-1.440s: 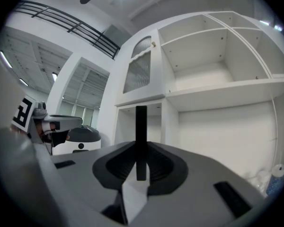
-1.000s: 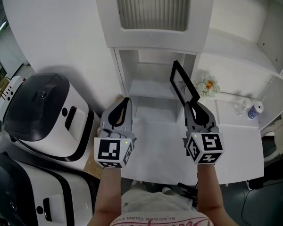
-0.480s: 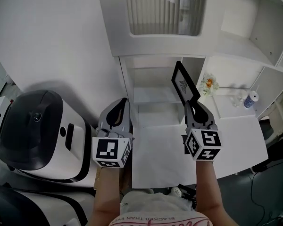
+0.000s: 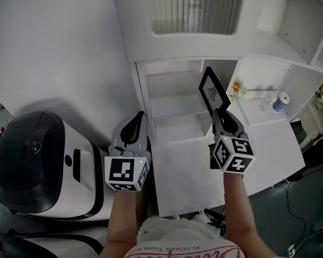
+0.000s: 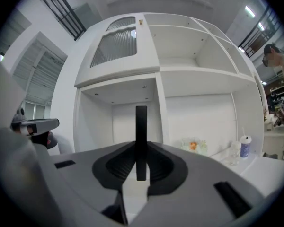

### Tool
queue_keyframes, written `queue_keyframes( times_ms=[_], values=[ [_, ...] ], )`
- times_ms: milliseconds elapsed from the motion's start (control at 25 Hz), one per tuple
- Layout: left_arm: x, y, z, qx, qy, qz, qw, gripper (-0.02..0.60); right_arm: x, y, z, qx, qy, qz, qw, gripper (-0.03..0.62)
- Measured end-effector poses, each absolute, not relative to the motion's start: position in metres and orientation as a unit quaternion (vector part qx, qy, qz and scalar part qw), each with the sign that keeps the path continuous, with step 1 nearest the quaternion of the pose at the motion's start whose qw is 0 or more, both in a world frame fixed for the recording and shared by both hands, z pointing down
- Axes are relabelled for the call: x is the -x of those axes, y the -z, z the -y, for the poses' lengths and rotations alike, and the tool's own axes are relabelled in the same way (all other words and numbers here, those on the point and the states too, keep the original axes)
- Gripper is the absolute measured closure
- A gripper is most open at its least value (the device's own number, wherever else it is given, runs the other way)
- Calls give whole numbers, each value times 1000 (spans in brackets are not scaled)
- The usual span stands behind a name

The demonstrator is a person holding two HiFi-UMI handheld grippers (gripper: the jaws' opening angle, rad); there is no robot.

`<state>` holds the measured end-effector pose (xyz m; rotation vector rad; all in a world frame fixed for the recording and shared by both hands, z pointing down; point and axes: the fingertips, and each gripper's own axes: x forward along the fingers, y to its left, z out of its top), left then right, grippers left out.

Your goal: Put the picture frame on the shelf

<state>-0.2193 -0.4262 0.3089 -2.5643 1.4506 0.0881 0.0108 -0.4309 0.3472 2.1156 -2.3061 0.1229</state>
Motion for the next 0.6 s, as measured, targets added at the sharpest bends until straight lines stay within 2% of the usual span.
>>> queue_keyframes(
  times_ms=[600],
  values=[
    [227,-320,442,870,-36,-486,80,572,-26,-373,452,-704,-82,705,12,520]
  ],
)
